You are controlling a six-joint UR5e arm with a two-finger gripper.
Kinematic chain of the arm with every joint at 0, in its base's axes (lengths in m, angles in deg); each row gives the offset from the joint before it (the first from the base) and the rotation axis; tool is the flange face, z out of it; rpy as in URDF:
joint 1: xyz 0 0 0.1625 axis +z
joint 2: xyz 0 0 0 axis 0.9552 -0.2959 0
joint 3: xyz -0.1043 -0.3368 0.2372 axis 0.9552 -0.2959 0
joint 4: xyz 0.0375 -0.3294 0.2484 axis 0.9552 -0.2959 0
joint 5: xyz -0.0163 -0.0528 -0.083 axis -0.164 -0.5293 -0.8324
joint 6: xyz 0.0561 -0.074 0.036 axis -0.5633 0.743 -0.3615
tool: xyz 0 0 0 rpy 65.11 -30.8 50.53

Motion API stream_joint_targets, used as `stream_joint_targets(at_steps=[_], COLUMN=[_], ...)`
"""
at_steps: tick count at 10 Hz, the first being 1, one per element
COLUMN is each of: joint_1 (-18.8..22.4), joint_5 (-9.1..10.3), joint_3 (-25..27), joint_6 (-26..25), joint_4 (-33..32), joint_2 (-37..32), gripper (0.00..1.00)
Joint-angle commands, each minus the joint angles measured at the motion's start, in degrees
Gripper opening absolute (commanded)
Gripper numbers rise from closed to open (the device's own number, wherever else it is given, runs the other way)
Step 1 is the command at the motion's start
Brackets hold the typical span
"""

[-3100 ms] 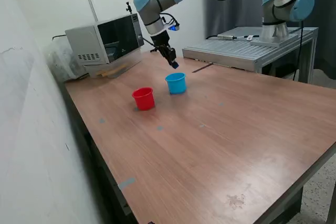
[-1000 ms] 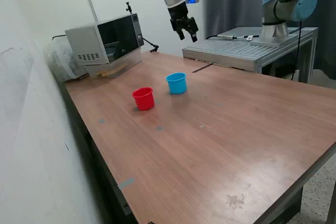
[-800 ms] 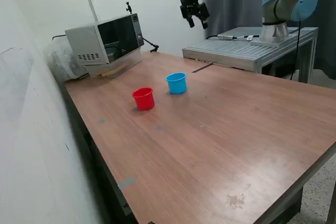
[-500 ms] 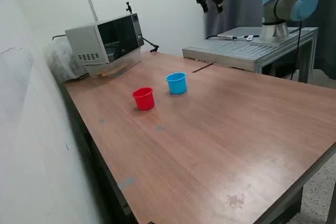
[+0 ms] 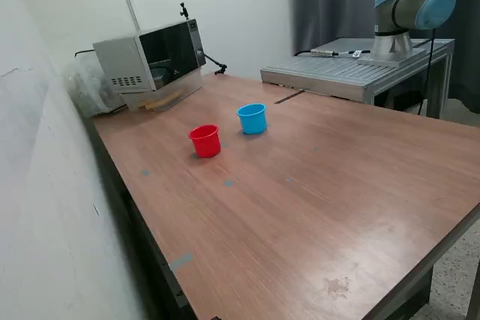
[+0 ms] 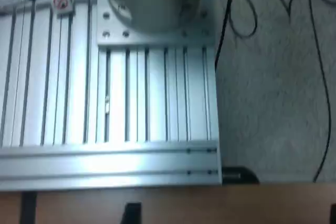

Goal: Place red objects in the red bin, and blue objects in the blue bin.

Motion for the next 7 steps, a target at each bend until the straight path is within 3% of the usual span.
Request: stream_joint_targets(at_steps=[1, 7], joint_1=[0.83, -0.05], joint_5=[-0.22, -0.31], joint_3=[-0.15, 0.2], joint_6=[0.3, 0.39], joint_4=[4.54, 4.63], joint_2=[-0.52, -0.52], gripper=[1.0, 1.0])
